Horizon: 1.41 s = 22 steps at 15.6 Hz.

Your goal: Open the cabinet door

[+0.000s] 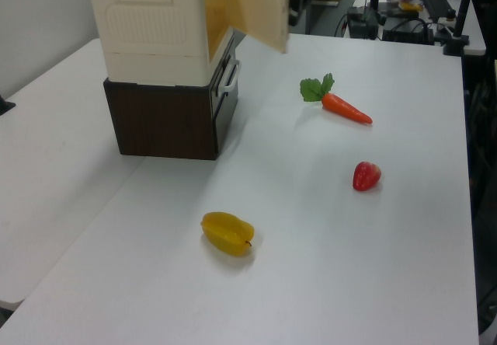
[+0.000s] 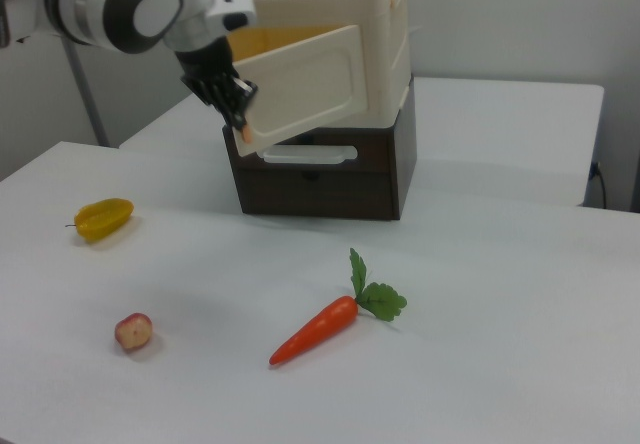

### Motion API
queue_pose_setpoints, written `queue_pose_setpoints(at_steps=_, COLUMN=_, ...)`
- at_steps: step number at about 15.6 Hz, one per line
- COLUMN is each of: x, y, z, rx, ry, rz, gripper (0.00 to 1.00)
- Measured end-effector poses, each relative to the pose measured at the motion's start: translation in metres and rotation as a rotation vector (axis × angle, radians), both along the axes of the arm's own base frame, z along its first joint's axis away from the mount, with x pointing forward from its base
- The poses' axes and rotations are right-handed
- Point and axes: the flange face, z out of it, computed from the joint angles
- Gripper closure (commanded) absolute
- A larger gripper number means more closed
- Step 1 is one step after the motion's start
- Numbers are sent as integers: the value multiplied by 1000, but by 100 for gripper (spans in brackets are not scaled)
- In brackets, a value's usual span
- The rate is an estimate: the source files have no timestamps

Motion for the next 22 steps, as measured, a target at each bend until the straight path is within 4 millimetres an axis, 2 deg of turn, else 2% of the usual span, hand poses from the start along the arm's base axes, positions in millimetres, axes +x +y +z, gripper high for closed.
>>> queue_pose_setpoints(at_steps=1, x=-6, y=-16, z=-3, rx=0, ry=44, rz=-22, gripper=0)
queue_pose_setpoints(at_steps=5, x=-26, y=-62, z=-10, rx=1, ry=177, rz=-79, gripper=0)
queue_pose_setpoints(at_steps=9, x=-50, y=-90, z=-2, rx=-15, ry=264, rz=-117, gripper=0)
queue_pose_setpoints(at_steps=12, x=-60, y=-92, z=8, rx=-28, ry=268, rz=-120, gripper=0)
queue_pose_setpoints(at_steps=22, x=-60, y=-88, z=6, rx=-29, ry=275, rz=-113, gripper=0)
